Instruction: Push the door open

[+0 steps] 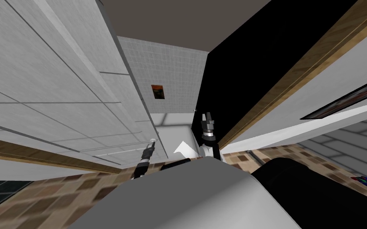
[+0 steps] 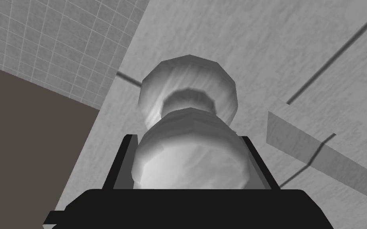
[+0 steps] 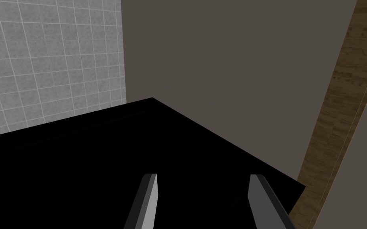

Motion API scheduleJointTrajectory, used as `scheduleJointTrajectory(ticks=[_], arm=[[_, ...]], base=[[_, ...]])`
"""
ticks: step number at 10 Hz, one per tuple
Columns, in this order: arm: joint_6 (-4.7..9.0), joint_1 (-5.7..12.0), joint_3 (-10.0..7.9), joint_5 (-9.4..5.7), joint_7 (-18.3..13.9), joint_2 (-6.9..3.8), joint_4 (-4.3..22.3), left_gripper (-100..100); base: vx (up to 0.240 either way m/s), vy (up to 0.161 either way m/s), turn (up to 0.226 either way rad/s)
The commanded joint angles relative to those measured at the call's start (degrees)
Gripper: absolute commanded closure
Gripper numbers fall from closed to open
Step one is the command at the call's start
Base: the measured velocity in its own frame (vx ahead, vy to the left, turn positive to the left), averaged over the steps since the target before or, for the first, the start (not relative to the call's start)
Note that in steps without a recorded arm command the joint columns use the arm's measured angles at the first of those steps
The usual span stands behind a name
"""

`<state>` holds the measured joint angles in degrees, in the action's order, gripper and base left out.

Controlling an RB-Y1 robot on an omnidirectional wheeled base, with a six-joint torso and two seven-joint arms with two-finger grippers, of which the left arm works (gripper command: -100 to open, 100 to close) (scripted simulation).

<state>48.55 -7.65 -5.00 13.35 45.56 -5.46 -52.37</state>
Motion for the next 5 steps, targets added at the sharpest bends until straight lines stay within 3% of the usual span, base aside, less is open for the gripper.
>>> scheduleJointTrajectory(ticks=[1, 4, 5], arm=[[0.26, 0.9, -0.65, -1.49, -2.9, -0.31, 0.4, 100], [0.34, 1.25, -0.72, -2.37, -5.9, -0.3, 0.8, 100], [0.43, 1.63, -0.79, -3.32, -8.1, -0.28, 1.2, 100]], base=[[0.042, 0.003, -0.025], [0.034, 0.0, -0.01], [0.025, 0.007, -0.012]])
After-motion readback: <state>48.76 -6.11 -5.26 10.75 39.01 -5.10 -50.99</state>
